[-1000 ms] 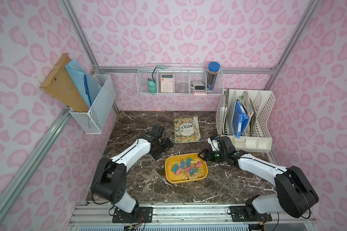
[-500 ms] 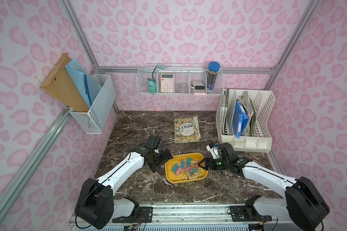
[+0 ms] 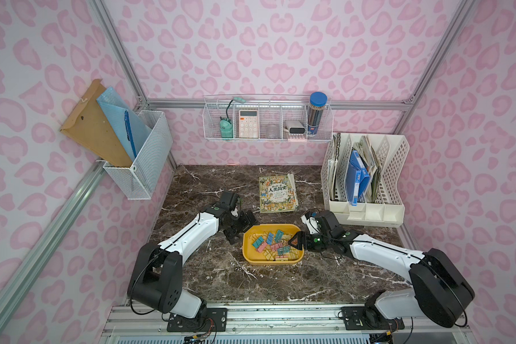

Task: Take out the binder clips from the storage box
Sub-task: Move the storage box to the center of the board.

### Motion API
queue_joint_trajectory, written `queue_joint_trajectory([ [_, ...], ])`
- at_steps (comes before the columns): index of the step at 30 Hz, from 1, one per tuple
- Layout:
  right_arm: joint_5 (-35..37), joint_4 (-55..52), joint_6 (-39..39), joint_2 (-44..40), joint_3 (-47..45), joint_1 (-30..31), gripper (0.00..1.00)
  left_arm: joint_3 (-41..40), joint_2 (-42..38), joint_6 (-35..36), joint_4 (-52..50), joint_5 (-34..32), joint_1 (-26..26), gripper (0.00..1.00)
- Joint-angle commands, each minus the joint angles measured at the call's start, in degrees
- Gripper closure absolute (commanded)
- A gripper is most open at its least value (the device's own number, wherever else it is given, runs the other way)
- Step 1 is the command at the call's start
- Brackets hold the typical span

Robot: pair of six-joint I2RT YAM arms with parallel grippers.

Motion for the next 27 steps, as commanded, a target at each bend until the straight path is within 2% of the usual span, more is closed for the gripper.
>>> queue_joint_trajectory([
  [1,-1.10,5.21,0.98,2.92,3.04,0.24,0.22,0.10,0.99,1.57,2.18,1.83,1.40,0.01],
  [4,-1.42,5.85,1.37,5.57,5.01,0.24,0.22,-0.27,1.52,1.86,3.14,1.20,2.99,0.01],
  [7,2.02,2.61,0.73,6.36,6.22,-0.15,0.19,1.19,2.13,3.22,0.15,-0.58,3.92,0.01],
  [11,10.65,0.76,-0.26,3.31,3.14,-2.22,0.13,2.86,1.74,5.04,-6.68,-7.62,4.05,0.01],
  [14,14.49,4.20,-1.95,-1.22,-0.73,-5.07,0.12,1.42,0.77,4.50,-9.14,-14.47,4.05,0.01],
  [18,11.62,12.95,-5.94,-6.14,-5.40,-8.92,0.17,-0.30,0.08,2.10,-10.23,-23.89,3.23,0.01],
  [21,8.39,13.85,-10.44,-7.33,-5.67,-11.44,0.21,-0.19,-0.86,-0.53,-11.14,-31.44,1.34,0.01],
  [27,3.78,9.40,-16.72,-7.59,-4.04,-13.55,0.26,-0.39,-2.01,-4.40,-8.72,-35.17,0.51,0.01],
])
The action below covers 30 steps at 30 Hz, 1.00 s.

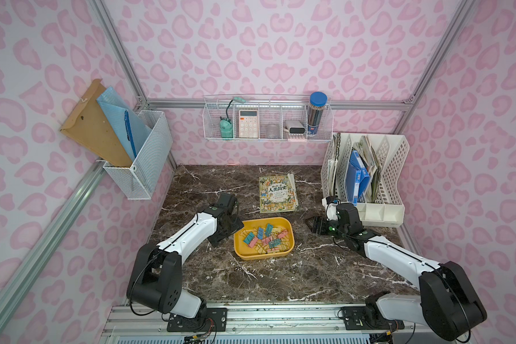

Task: Take out the binder clips from the storage box
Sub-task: Move the storage box to the center of the board, then pick up the binder clip from the storage box.

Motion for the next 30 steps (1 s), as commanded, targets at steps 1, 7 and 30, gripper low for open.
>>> queue_joint_trajectory([
  [1,-2.96,-0.64,-4.79,-0.37,0.20,0.04,0.26,0.22,-0.76,-2.50,0.46,-5.50,-0.15,0.01],
  [7,-5.53,-0.47,-4.62,0.29,-0.38,-0.05,0.24,-0.65,-3.15,-1.70,-0.44,-7.13,-0.15,0.01],
  [30,11.44,-13.52,2.75,2.83,11.74,19.34,0.52,-6.92,-18.63,9.14,11.91,5.59,-4.27,0.01],
])
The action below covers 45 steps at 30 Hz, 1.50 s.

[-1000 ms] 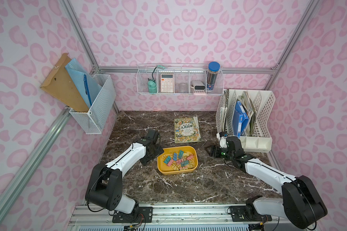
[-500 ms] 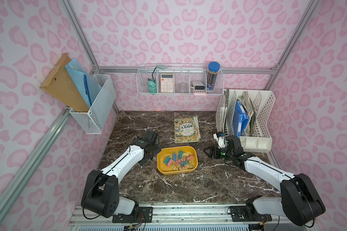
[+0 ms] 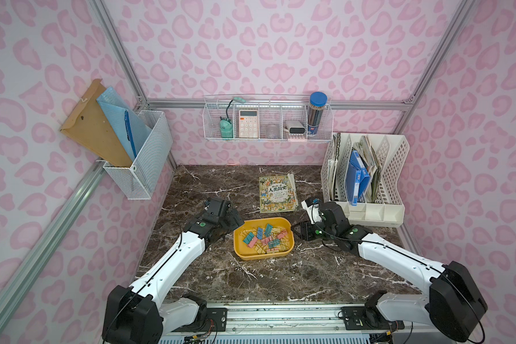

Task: Take out the binder clips from the storage box
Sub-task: Pick up the binder clip from the storage box.

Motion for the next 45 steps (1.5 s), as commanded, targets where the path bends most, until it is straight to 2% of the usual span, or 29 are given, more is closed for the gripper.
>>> queue_joint_trajectory([
  [1,9.08,-2.41,4.42,3.66,3.23,4.63,0.52,-0.40,-1.67,3.20,1.51,2.71,-1.61,0.01],
  [4,14.67,-6.03,9.81,9.13,7.37,8.31,0.57,-0.63,-4.06,2.75,-2.89,0.54,-2.38,0.01],
  [8,20.96,-4.62,17.76,13.35,8.77,12.27,0.60,-3.16,-7.95,3.71,-3.04,0.95,-2.40,0.01],
  [13,27.01,-4.88,24.95,15.88,10.90,13.55,0.59,-3.28,-9.14,4.67,-3.40,2.06,-2.38,0.01],
  [17,29.95,-6.13,30.17,17.53,11.44,13.50,0.63,-2.71,-8.73,5.61,-3.68,2.18,-2.38,0.01],
  [29,29.99,-9.90,36.70,22.53,15.37,13.49,0.68,-1.53,-7.47,6.13,-4.06,2.18,-2.38,0.01],
  [33,29.17,-7.75,37.55,22.81,13.98,13.43,0.70,-2.00,-7.65,5.87,-3.70,2.01,-2.38,0.01],
  [37,28.70,-7.77,37.66,23.94,14.73,13.14,0.74,-1.88,-7.64,6.00,-4.18,2.18,-2.39,0.01],
  [45,29.10,-7.48,37.75,23.79,14.46,13.16,0.89,-2.47,-8.10,5.70,-4.67,1.39,-2.38,0.01],
])
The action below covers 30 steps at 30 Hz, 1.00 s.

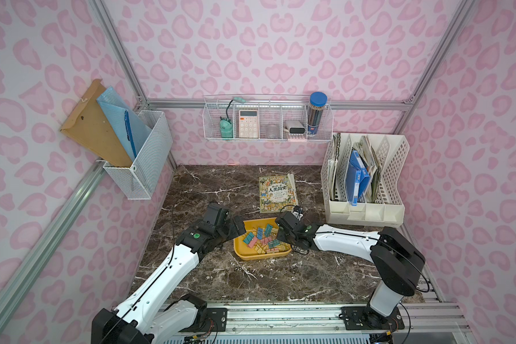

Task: Take out the binder clips from the storage box
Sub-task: Pick up the binder clip from the storage box.

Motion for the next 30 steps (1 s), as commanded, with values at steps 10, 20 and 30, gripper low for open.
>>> queue_joint_trajectory([
  [10,3.05,-1.82,-0.17,-3.42,0.39,0.43,0.98,0.21,0.33,-0.01,-1.57,-0.23,0.00,0.01],
  [20,6.37,-3.73,0.11,-7.94,0.09,1.01,1.00,1.28,0.70,0.34,-1.66,1.26,0.00,0.01],
  [30,20.06,-0.53,4.38,-26.54,-10.26,2.39,1.00,1.69,0.77,-0.51,1.91,5.64,-1.16,0.01],
])
